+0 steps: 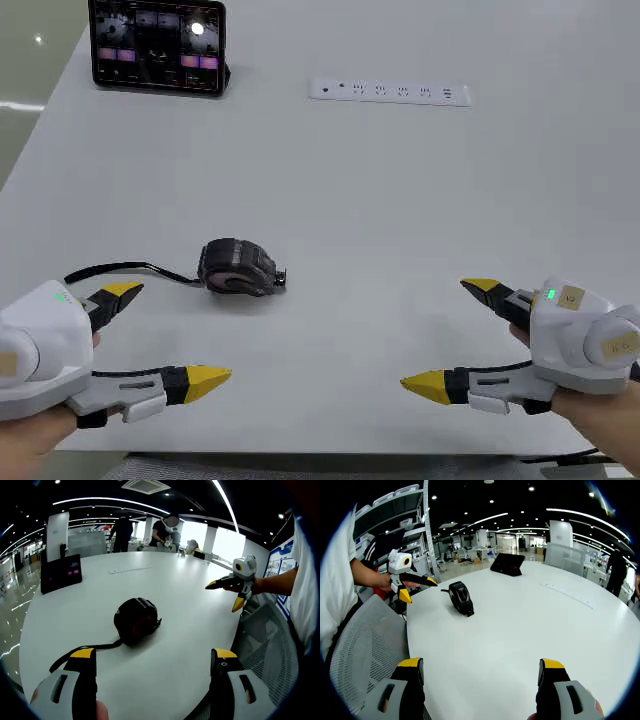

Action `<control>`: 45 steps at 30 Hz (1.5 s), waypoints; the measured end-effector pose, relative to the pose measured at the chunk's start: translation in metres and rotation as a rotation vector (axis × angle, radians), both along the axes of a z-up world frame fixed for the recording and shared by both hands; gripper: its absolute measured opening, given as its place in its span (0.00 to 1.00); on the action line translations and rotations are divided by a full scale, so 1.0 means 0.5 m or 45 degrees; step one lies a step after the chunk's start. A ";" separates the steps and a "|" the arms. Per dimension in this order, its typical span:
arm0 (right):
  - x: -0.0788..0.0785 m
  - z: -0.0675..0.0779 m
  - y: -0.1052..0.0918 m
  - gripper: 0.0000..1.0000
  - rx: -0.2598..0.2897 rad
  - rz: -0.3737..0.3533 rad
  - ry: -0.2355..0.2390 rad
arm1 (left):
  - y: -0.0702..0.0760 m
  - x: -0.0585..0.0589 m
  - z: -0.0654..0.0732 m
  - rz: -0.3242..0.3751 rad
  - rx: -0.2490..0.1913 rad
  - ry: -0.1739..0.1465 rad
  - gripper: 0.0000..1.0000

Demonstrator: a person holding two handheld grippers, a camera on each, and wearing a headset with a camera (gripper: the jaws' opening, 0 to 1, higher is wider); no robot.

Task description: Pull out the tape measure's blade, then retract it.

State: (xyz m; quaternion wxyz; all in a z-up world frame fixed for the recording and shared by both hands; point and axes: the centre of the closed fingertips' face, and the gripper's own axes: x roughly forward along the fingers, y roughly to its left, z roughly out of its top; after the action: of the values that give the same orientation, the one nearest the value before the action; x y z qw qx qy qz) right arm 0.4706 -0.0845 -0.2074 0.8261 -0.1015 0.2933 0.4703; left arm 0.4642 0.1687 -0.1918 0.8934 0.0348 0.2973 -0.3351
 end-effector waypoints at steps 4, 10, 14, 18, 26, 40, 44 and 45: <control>0.000 -0.001 0.000 0.95 -0.001 -0.002 -0.002 | 0.000 -0.001 0.000 -0.003 0.002 -0.001 0.92; -0.002 -0.001 0.003 0.95 0.007 -0.004 -0.004 | 0.000 -0.003 -0.002 -0.011 0.009 0.000 0.92; -0.003 -0.004 0.002 0.95 0.007 -0.010 0.000 | 0.000 -0.005 -0.003 -0.015 0.011 0.002 0.92; -0.002 -0.005 0.003 0.95 0.012 -0.017 0.001 | 0.003 -0.006 -0.004 -0.011 0.011 0.006 0.92; -0.003 -0.005 0.005 0.94 0.009 -0.009 0.003 | 0.007 -0.006 -0.004 -0.001 0.004 0.012 0.95; -0.008 -0.004 -0.002 0.93 -0.001 -0.004 0.004 | 0.006 -0.002 0.001 -0.011 0.023 -0.011 0.98; -0.012 -0.004 -0.003 0.93 -0.006 -0.006 0.005 | 0.007 -0.003 0.002 -0.017 0.034 -0.020 0.99; -0.012 -0.004 -0.003 0.93 -0.006 -0.006 0.005 | 0.009 -0.003 0.002 -0.022 0.055 -0.033 0.99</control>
State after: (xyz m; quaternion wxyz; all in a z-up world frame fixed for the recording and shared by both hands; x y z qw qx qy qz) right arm 0.4643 -0.0861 -0.2095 0.8265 -0.1018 0.2962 0.4678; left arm 0.4627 0.1732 -0.1908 0.8933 0.0613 0.2925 -0.3358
